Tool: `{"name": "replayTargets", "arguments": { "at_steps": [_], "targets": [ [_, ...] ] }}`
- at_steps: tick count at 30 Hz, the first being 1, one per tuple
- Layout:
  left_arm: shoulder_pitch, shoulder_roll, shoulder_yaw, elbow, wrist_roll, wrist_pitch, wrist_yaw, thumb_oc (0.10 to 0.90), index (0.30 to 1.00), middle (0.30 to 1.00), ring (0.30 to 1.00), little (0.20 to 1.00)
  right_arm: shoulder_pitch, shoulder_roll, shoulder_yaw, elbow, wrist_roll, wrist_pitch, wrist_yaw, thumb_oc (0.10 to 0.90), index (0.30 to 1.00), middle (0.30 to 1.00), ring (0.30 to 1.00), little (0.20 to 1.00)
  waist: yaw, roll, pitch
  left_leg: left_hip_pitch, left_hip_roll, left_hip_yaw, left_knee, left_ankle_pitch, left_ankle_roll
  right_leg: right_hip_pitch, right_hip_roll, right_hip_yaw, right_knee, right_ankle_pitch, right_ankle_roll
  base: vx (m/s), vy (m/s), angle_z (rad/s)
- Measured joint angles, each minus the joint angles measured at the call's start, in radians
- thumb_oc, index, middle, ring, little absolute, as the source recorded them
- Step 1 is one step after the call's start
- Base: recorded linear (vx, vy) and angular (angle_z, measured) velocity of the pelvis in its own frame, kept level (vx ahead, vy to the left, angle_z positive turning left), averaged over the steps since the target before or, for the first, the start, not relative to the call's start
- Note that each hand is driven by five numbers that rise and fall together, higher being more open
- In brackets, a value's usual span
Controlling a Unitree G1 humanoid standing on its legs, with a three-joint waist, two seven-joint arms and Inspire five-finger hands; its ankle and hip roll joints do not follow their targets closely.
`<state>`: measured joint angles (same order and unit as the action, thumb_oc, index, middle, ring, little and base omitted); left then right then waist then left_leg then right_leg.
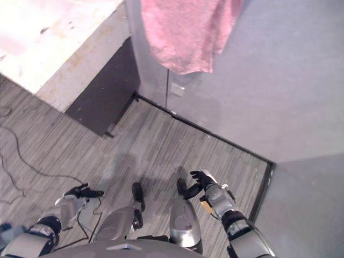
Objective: Organize the bathroom.
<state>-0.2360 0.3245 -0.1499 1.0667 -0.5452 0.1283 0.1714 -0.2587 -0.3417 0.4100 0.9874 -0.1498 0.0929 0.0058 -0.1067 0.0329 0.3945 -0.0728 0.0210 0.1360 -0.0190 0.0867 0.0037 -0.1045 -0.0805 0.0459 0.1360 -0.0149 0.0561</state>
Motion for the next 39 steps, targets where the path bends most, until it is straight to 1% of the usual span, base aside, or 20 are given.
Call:
{"name": "replayTargets", "arguments": {
  "at_steps": [2, 5, 6, 7, 8, 10, 13, 16, 18, 20, 21, 24, 29, 32, 34, 35, 36, 37, 38, 39],
  "targets": [
    [0.009, -0.023, -0.002, 0.009, -0.038, -0.010, 0.000, 0.800, 0.900, 0.900, 0.900, 0.900, -0.015, -0.010, -0.003, 0.022, 0.015, -0.013, -0.046, 0.800, 0.900, 0.900, 0.900, 0.900, -0.018, 0.036, 0.015, -0.026, 0.032, -0.047, -0.002, -0.004, -0.012, -0.005, 0.027, -0.056, 0.007, 0.014, -0.012, -0.11, -0.129, 0.55],
    [0.005, -0.057, 0.002, 0.071, -0.083, -0.011, -0.010, 0.800, 0.900, 0.900, 0.900, 0.900, -0.004, -0.019, -0.009, 0.056, 0.065, -0.007, -0.083, 0.800, 0.900, 0.900, 0.900, 0.900, -0.029, 0.051, 0.023, -0.037, 0.072, -0.072, 0.001, 0.003, -0.037, 0.011, 0.057, -0.101, 0.015, 0.001, -0.034, -0.11, -0.081, 0.50],
    [0.004, -0.067, 0.004, 0.092, -0.096, -0.003, -0.022, 0.800, 0.900, 0.900, 0.900, 0.900, 0.003, -0.019, -0.009, 0.080, 0.091, 0.002, -0.100, 0.800, 0.900, 0.900, 0.900, 0.900, -0.038, 0.044, 0.029, -0.041, 0.080, -0.052, 0.013, -0.040, -0.049, 0.036, 0.056, -0.134, -0.006, 0.000, -0.053, -0.11, -0.025, 0.80],
    [0.001, -0.080, 0.002, 0.104, -0.114, 0.017, -0.047, 0.800, 0.900, 0.900, 0.900, 0.900, 0.023, -0.026, -0.010, 0.088, 0.132, 0.012, -0.116, 0.800, 0.900, 0.900, 0.900, 0.900, -0.043, 0.036, 0.029, -0.041, 0.089, -0.010, 0.033, -0.083, -0.027, 0.042, 0.037, -0.184, -0.007, 0.006, -0.075, -0.09, 0.062, 1.20],
    [-0.022, -0.102, 0.000, 0.123, -0.133, 0.065, -0.093, 0.800, 0.900, 0.900, 0.900, 0.900, 0.037, -0.035, -0.017, 0.121, 0.171, 0.024, -0.136, 0.800, 0.900, 0.900, 0.900, 0.900, -0.060, 0.018, 0.031, -0.066, 0.101, 0.060, 0.150, -0.093, -0.053, 0.067, 0.010, -0.233, -0.037, 0.013, -0.088, -0.06, 0.060, 1.00],
    [-0.025, -0.115, 0.002, 0.159, -0.156, 0.091, -0.101, 0.800, 0.900, 0.900, 0.900, 0.900, 0.048, -0.043, -0.057, 0.158, 0.199, 0.030, -0.146, 0.800, 0.900, 0.900, 0.900, 0.900, -0.066, 0.004, 0.029, -0.066, 0.117, 0.045, 0.360, -0.107, -0.091, 0.077, -0.016, -0.248, -0.050, 0.022, -0.093, -0.07, 0.109, 0.52],
    [-0.027, -0.094, 0.004, 0.181, -0.244, 0.172, -0.111, 0.800, 0.900, 0.900, 0.900, 0.900, 0.045, -0.069, -0.105, 0.180, 0.204, 0.029, -0.153, 0.800, 0.900, 0.900, 0.900, 0.900, -0.099, 0.021, 0.015, -0.005, 0.136, 0.001, 0.446, -0.145, -0.127, 0.052, -0.039, -0.270, -0.041, 0.033, -0.077, -0.11, 0.207, 0.30],
    [-0.031, -0.085, -0.010, 0.177, -0.288, 0.238, -0.111, 0.800, 0.900, 0.900, 0.900, 0.900, 0.048, -0.075, -0.119, 0.177, 0.197, 0.016, -0.151, 0.800, 0.900, 0.900, 0.900, 0.900, -0.110, 0.043, -0.005, 0.019, 0.130, 0.020, 0.293, -0.171, -0.111, -0.042, -0.045, -0.249, 0.060, 0.010, -0.050, -0.15, 0.252, 0.36],
    [-0.028, -0.085, -0.047, 0.157, -0.288, 0.276, -0.121, 0.800, 0.900, 0.900, 0.900, 0.900, 0.047, -0.075, -0.127, 0.176, 0.197, 0.008, -0.143, 0.800, 0.900, 0.900, 0.900, 0.900, -0.140, 0.066, -0.022, 0.034, 0.112, 0.028, 0.162, -0.186, -0.071, -0.096, -0.058, -0.168, 0.106, 0.002, -0.037, -0.13, 0.260, 0.83],
    [-0.021, -0.080, -0.067, 0.146, -0.288, 0.285, -0.138, 0.800, 0.900, 0.900, 0.900, 0.900, 0.039, -0.059, -0.127, 0.187, 0.196, 0.008, -0.143, 0.800, 0.900, 0.900, 0.900, 0.900, -0.134, 0.045, -0.017, 0.059, 0.061, 0.036, 0.072, -0.148, -0.037, -0.127, -0.097, -0.110, 0.131, 0.006, -0.012, -0.10, 0.257, 0.46],
    [-0.012, -0.080, -0.064, 0.142, -0.300, 0.285, -0.160, 0.800, 0.900, 0.900, 0.900, 0.900, 0.035, -0.055, -0.127, 0.189, 0.196, 0.005, -0.144, 0.800, 0.900, 0.900, 0.900, 0.900, -0.127, 0.042, -0.017, 0.066, 0.040, 0.040, 0.050, -0.134, -0.044, -0.127, -0.106, -0.085, 0.125, 0.010, 0.001, -0.13, 0.357, -0.08],
    [0.038, -0.068, -0.029, 0.120, -0.356, 0.272, -0.209, 0.800, 0.900, 0.900, 0.900, 0.900, 0.016, -0.024, -0.126, 0.171, 0.194, -0.007, -0.143, 0.800, 0.900, 0.900, 0.900, 0.900, -0.115, 0.038, -0.022, 0.061, 0.003, 0.077, 0.047, -0.131, -0.028, -0.096, -0.125, -0.030, 0.011, 0.051, 0.057, -0.11, 0.211, -0.24],
    [0.048, -0.021, 0.004, 0.123, -0.354, 0.297, -0.249, 0.800, 0.900, 0.900, 0.900, 0.900, 0.032, 0.032, -0.126, 0.167, 0.180, 0.007, -0.138, 0.800, 0.900, 0.900, 0.900, 0.900, -0.084, -0.016, -0.040, 0.040, -0.009, 0.103, 0.097, -0.136, -0.007, -0.067, -0.130, 0.006, -0.088, 0.072, 0.074, -0.08, 0.119, -0.14],
    [0.052, 0.035, 0.052, 0.152, -0.353, 0.335, -0.253, 0.800, 0.900, 0.900, 0.900, 0.900, 0.064, 0.045, -0.125, 0.169, 0.114, 0.014, -0.105, 0.800, 0.900, 0.900, 0.900, 0.900, -0.054, -0.085, -0.059, 0.018, -0.016, 0.134, 0.188, -0.193, -0.002, -0.070, -0.139, -0.001, -0.101, 0.109, 0.083, 0.02, 0.070, -0.33],
    [0.075, 0.038, 0.095, 0.164, -0.354, 0.353, -0.246, 0.800, 0.900, 0.900, 0.900, 0.900, 0.067, 0.045, -0.126, 0.166, 0.111, 0.018, -0.085, 0.800, 0.900, 0.900, 0.900, 0.900, -0.041, -0.105, -0.070, 0.021, 0.018, 0.174, 0.220, -0.219, 0.011, -0.082, -0.138, -0.025, -0.068, 0.072, 0.091, 0.04, -0.009, -0.61],
    [0.086, 0.037, 0.106, 0.160, -0.352, 0.370, -0.240, 0.800, 0.900, 0.900, 0.900, 0.900, 0.068, 0.041, -0.126, 0.165, 0.110, 0.018, -0.075, 0.800, 0.900, 0.900, 0.900, 0.900, -0.032, -0.093, -0.068, 0.025, 0.047, 0.170, 0.220, -0.225, 0.004, -0.108, -0.105, -0.049, 0.012, 0.060, 0.100, 0.00, -0.015, -0.40],
    [0.088, 0.035, 0.111, 0.161, -0.346, 0.385, -0.234, 0.800, 0.900, 0.900, 0.900, 0.900, 0.078, 0.041, -0.122, 0.165, 0.108, 0.016, -0.072, 0.800, 0.900, 0.900, 0.900, 0.900, -0.039, -0.060, -0.068, 0.015, 0.081, 0.153, 0.216, -0.225, -0.009, -0.117, -0.041, -0.039, 0.063, 0.039, 0.092, -0.01, -0.020, 0.18],
    [0.086, 0.054, 0.109, 0.161, -0.323, 0.419, -0.224, 0.800, 0.900, 0.900, 0.900, 0.900, 0.105, 0.042, -0.114, 0.167, 0.116, 0.024, -0.067, 0.800, 0.900, 0.900, 0.900, 0.900, -0.062, -0.058, -0.088, 0.016, 0.078, 0.117, 0.154, -0.173, -0.012, -0.108, 0.037, -0.070, 0.068, 0.027, 0.071, -0.02, -0.027, 0.70],
    [0.065, 0.054, 0.108, 0.170, -0.300, 0.439, -0.225, 0.800, 0.900, 0.900, 0.900, 0.900, 0.117, 0.033, -0.109, 0.173, 0.118, 0.026, -0.072, 0.800, 0.900, 0.900, 0.900, 0.900, -0.065, -0.071, -0.091, 0.022, 0.051, 0.107, 0.113, -0.144, -0.021, -0.077, 0.039, -0.070, 0.028, 0.017, -0.023, 0.01, 0.014, 0.72],
    [0.041, 0.031, 0.109, 0.181, -0.286, 0.439, -0.224, 0.800, 0.900, 0.900, 0.900, 0.900, 0.116, 0.013, -0.112, 0.188, 0.119, 0.028, -0.081, 0.800, 0.900, 0.900, 0.900, 0.900, -0.062, -0.054, -0.082, 0.017, 0.046, 0.097, 0.101, -0.125, -0.021, -0.065, 0.041, -0.080, -0.002, 0.046, -0.023, 0.02, 0.028, 0.49]
  ]
}}
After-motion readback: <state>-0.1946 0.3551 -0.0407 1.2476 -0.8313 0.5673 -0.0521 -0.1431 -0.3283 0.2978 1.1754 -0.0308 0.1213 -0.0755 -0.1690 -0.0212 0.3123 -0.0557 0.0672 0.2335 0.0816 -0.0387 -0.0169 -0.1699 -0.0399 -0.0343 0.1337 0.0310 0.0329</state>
